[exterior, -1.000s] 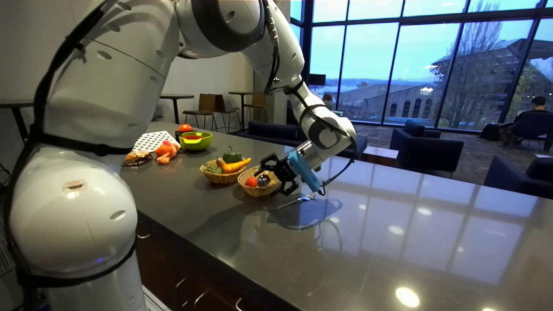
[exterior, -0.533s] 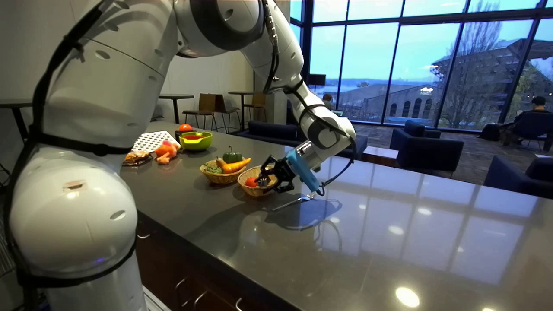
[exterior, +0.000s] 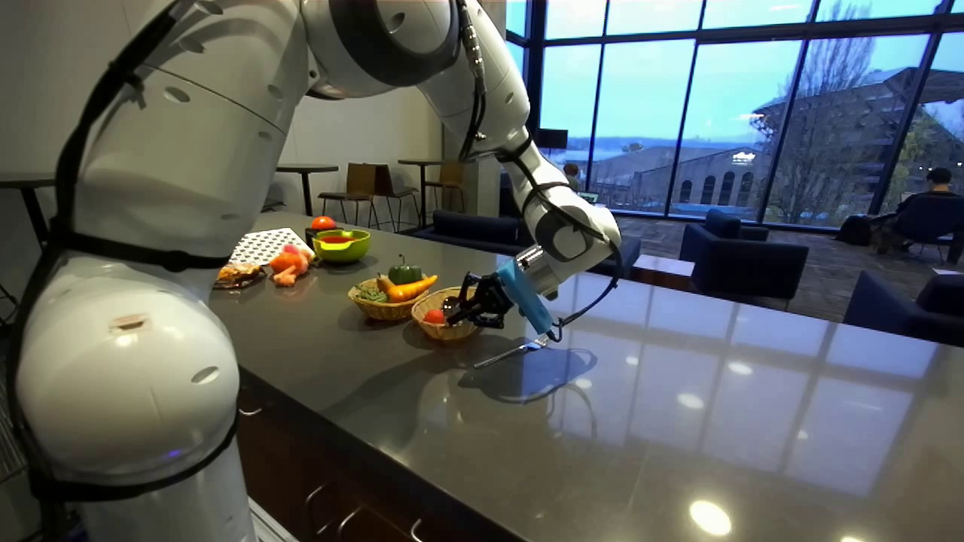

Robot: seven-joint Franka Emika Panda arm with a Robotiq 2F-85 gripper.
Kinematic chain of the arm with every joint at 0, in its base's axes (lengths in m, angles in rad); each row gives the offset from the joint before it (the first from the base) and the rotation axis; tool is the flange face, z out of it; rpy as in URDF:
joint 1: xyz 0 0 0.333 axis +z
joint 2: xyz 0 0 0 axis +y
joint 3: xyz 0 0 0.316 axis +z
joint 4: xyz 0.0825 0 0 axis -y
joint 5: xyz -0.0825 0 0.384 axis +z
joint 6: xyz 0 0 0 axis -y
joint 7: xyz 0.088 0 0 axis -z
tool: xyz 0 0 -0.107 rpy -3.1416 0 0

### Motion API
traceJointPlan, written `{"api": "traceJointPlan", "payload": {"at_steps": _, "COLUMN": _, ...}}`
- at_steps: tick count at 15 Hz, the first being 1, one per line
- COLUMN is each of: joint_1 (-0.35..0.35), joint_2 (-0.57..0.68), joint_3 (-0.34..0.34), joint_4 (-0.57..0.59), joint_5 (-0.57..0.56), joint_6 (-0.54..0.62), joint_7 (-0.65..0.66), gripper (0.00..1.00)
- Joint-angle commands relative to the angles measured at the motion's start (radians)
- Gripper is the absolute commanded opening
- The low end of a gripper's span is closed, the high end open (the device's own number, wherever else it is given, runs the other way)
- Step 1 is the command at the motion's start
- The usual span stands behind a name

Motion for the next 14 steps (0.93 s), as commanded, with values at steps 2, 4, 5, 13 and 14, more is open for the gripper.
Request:
{"api": "traceJointPlan", "payload": {"at_steps": 2, "joint_1": -0.016, "joint_2": -0.035, "joint_3": -0.004, "joint_4": -0.033, "joint_5": 0.042, "joint_6": -0.004, "joint_7": 0.020, "gripper": 0.01}}
{"api": "traceJointPlan", "payload": {"at_steps": 4, "joint_1": -0.016, "joint_2": -0.039, "joint_3": -0.008, "joint_4": -0.037, "joint_5": 0.051, "joint_6": -0.003, "joint_7": 0.027, "gripper": 0.01}}
{"api": "traceJointPlan", "payload": {"at_steps": 5, "joint_1": -0.015, "joint_2": -0.043, "joint_3": -0.010, "joint_4": -0.040, "joint_5": 0.053, "joint_6": 0.000, "joint_7": 0.034, "gripper": 0.01}}
{"api": "traceJointPlan", "payload": {"at_steps": 13, "joint_1": 0.013, "joint_2": -0.194, "joint_3": -0.042, "joint_4": -0.142, "joint_5": -0.008, "joint_6": 0.078, "joint_7": 0.189, "gripper": 0.01}}
{"api": "traceJointPlan", "payload": {"at_steps": 14, "joint_1": 0.019, "joint_2": -0.219, "joint_3": -0.043, "joint_4": -0.160, "joint_5": -0.019, "joint_6": 0.092, "joint_7": 0.217, "gripper": 0.01}}
